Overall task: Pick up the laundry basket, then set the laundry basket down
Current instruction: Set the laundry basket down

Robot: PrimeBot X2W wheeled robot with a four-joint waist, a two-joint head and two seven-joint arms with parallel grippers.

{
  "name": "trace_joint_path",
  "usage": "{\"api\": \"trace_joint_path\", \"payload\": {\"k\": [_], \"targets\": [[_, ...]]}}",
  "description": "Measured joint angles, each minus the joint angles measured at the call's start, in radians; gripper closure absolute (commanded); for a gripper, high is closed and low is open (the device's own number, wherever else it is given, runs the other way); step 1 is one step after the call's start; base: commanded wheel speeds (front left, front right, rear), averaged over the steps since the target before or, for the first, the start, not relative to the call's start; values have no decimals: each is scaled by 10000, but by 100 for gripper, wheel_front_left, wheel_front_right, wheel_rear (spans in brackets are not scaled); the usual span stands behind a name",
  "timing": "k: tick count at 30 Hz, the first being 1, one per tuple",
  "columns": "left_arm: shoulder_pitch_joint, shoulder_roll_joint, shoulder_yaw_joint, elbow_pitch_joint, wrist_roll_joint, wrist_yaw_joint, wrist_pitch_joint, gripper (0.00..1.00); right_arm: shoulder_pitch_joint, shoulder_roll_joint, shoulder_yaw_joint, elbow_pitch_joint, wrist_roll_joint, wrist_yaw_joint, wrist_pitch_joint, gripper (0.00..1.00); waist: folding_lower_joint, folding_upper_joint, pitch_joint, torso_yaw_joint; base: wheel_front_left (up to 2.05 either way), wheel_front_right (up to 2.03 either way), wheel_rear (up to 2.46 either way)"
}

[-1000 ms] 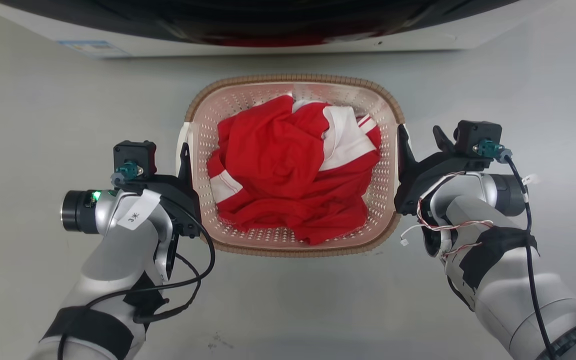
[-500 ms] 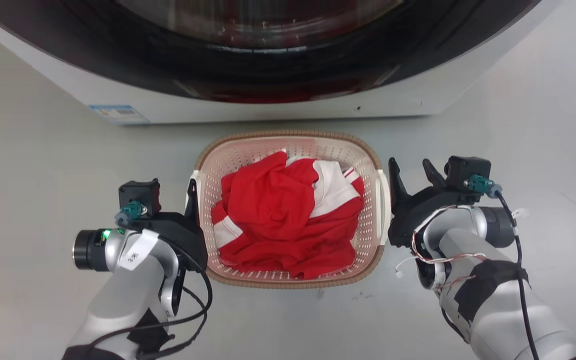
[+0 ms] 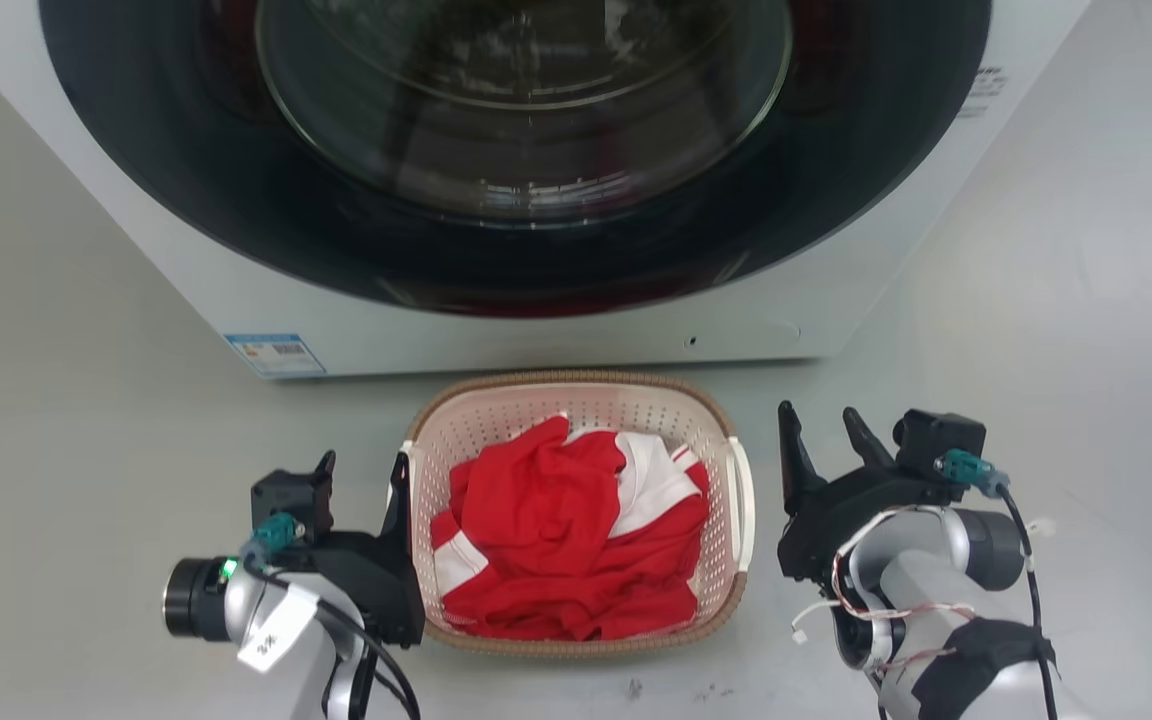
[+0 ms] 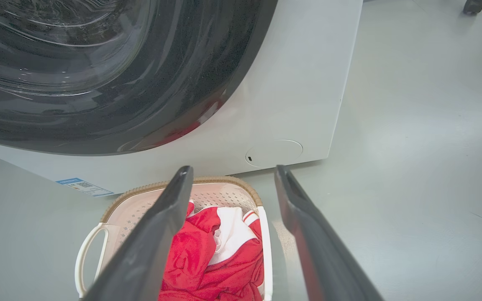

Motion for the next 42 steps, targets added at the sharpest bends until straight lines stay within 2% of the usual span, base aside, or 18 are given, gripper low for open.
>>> {"api": "trace_joint_path", "payload": {"k": [20,42], "targets": [[3053,221,1285,-3382,1162,184,0,0,3353,-127,-1569,-3250,-2324,0,0,0,1,0,-1851,-117,0,0,0],[5497,13,2449,-5919,2376,186,0,0,5513,31,-2786,-6096,-4249,0,-4,0,3,1,-2651,-271,0,0,0]]}}
